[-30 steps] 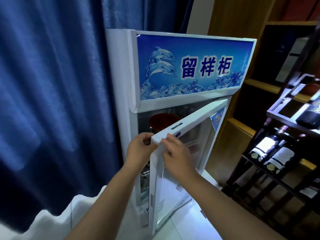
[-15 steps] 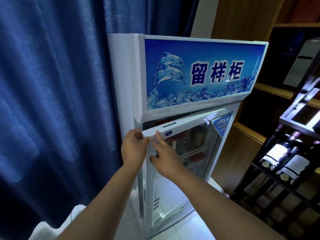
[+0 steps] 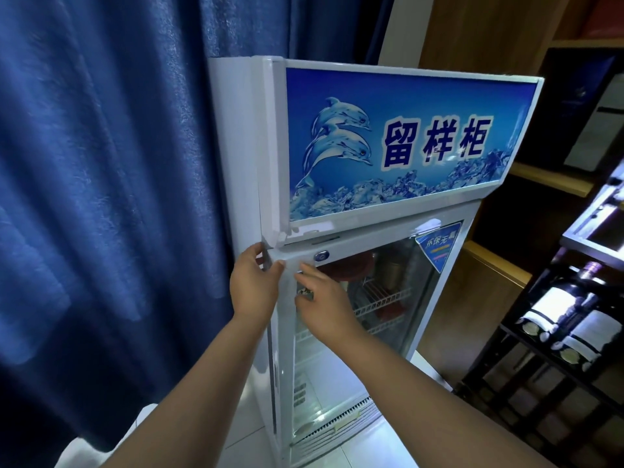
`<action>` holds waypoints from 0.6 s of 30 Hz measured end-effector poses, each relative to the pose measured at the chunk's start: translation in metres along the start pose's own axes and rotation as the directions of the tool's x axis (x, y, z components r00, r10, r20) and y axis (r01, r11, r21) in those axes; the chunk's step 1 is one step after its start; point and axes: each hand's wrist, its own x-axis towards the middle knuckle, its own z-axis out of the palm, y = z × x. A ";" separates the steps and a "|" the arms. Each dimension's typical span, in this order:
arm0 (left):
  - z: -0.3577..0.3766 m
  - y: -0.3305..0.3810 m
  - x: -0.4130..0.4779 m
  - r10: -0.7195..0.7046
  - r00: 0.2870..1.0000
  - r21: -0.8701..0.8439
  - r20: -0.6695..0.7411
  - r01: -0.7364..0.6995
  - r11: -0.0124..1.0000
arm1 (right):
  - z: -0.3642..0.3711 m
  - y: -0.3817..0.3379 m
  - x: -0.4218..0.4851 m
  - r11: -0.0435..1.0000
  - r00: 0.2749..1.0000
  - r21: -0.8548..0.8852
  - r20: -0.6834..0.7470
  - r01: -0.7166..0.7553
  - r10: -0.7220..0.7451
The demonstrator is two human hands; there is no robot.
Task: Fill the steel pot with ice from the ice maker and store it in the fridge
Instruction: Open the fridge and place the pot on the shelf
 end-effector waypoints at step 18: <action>0.003 -0.004 0.005 -0.012 1.000 0.003 0.003 0.012 1.000 | -0.004 0.005 -0.011 0.995 0.996 0.053 0.004 -0.085 0.085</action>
